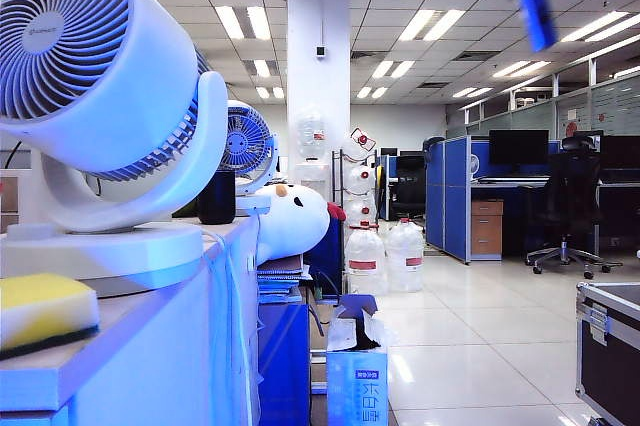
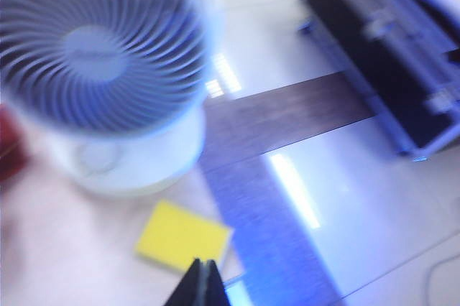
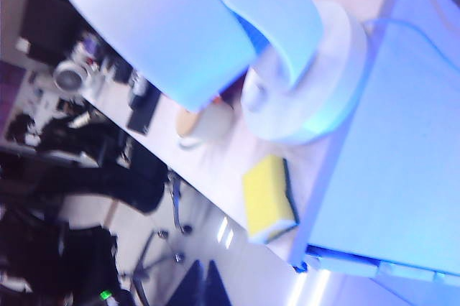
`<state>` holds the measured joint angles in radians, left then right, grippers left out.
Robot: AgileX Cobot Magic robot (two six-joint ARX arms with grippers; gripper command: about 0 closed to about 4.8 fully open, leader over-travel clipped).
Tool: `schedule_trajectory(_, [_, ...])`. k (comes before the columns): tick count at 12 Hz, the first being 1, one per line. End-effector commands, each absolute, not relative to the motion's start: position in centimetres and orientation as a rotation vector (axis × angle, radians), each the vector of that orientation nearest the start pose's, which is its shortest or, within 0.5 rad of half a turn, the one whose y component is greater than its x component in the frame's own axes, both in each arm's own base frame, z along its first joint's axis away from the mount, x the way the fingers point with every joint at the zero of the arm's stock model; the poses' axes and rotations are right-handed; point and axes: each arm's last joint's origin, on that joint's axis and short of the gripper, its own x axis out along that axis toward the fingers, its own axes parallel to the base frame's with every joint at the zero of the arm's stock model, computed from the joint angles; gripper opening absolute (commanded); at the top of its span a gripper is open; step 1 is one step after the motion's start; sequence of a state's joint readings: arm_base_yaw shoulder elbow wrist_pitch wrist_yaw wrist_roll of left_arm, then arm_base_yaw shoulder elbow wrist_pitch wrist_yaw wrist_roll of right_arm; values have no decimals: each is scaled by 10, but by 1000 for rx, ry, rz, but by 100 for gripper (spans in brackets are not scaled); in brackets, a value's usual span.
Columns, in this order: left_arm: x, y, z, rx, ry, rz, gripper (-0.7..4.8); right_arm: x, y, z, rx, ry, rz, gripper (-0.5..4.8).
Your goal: Open the drawer, place the cleaning sponge inside, then close the drawer.
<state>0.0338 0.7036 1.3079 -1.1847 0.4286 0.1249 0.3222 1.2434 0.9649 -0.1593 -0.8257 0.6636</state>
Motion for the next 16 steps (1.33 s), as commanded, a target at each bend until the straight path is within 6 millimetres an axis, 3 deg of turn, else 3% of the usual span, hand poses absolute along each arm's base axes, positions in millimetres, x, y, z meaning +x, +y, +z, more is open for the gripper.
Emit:
schedule_trajectory(1, [65,-9,412,5,546,-390,-5,251,122,296,601,807,1046,-5])
schedule_trajectory(4, [66,-8,411,22,546,-374,-5,264,140,268,607,930,1086,-6])
schedule_trajectory(5, [67,-7,412,37,543,-331,-5,272,144,239,698,1118,1009,-6])
schedule_trajectory(6, [67,-7,413,39,532,-329,-5,275,146,230,705,1157,997,-6])
schedule_trajectory(9, [69,-7,415,42,505,-333,-5,281,155,189,749,1255,1164,-5])
schedule_trajectory(13, [69,-7,416,43,499,-333,-5,287,159,162,779,1329,1194,-5])
schedule_trajectory(15, [70,-7,417,46,483,-332,-5,273,186,157,665,1337,1204,6])
schedule_trajectory(16, [70,-7,417,46,483,-332,-5,267,198,158,642,1334,1262,236])
